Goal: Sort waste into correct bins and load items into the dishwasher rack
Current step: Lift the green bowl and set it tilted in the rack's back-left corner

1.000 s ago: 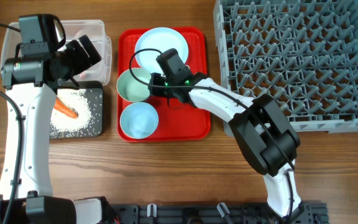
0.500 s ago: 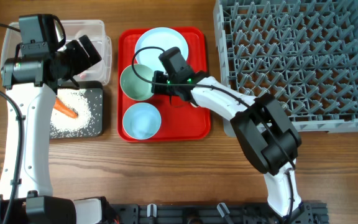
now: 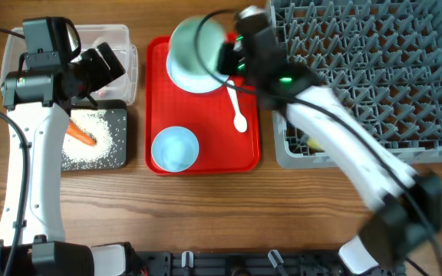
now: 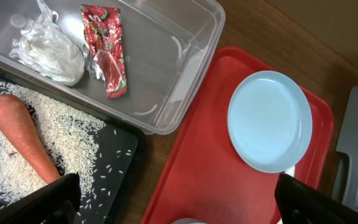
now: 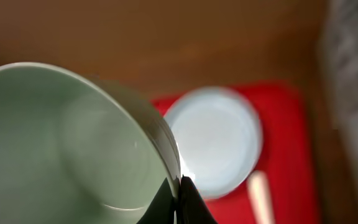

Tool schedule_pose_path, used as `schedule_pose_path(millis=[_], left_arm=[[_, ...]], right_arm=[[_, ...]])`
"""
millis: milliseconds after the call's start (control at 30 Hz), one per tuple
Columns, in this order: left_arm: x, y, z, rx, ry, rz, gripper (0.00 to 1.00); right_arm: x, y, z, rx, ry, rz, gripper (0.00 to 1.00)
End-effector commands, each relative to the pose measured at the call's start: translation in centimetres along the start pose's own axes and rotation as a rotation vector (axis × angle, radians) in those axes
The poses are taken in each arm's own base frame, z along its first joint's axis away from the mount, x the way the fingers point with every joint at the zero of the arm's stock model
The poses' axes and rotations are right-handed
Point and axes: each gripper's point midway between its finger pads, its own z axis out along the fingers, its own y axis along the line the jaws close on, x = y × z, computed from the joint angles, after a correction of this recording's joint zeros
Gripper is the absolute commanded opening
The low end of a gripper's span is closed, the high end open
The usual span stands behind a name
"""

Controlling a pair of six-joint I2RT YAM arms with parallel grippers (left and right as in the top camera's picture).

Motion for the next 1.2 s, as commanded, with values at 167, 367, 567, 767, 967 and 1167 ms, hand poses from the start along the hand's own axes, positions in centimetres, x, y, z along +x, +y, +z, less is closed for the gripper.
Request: schedule_pose_path(millis=[167, 367, 567, 767, 967, 1167], left_arm=[[-0.1, 0.3, 0.2, -0.01, 0.001, -0.012, 1.0], [-0.2, 0.2, 0.2, -0.008, -0.003, -0.012, 1.0], [-0.5, 0.1, 0.2, -0.004, -0.013, -0.012, 1.0], [-0.5, 0.1, 0.2, -0.004, -0.013, -0.012, 1.0], [-0.5, 0.1, 0.2, -0.004, -0.013, -0.012, 1.0], [-0.5, 0.1, 0.2, -0.004, -0.013, -0.012, 1.0]], right_arm=[[-10.7, -13.9, -7.8, 0.9, -0.397, -0.345, 0.04], [-11.8, -18.7, -5.4, 1.174, -0.33, -0.529, 0.04], [-10.1, -21.1, 1.1, 1.286, -0.047, -0.978, 0.04], [-8.7, -22.1, 4.2, 1.311, 0.0, -1.073, 0.04], [-8.1, -22.4, 5.1, 1.3, -0.016, -1.052, 0.04], [-6.4, -22.9, 5.8, 1.281, 0.046, -1.067, 0.04]])
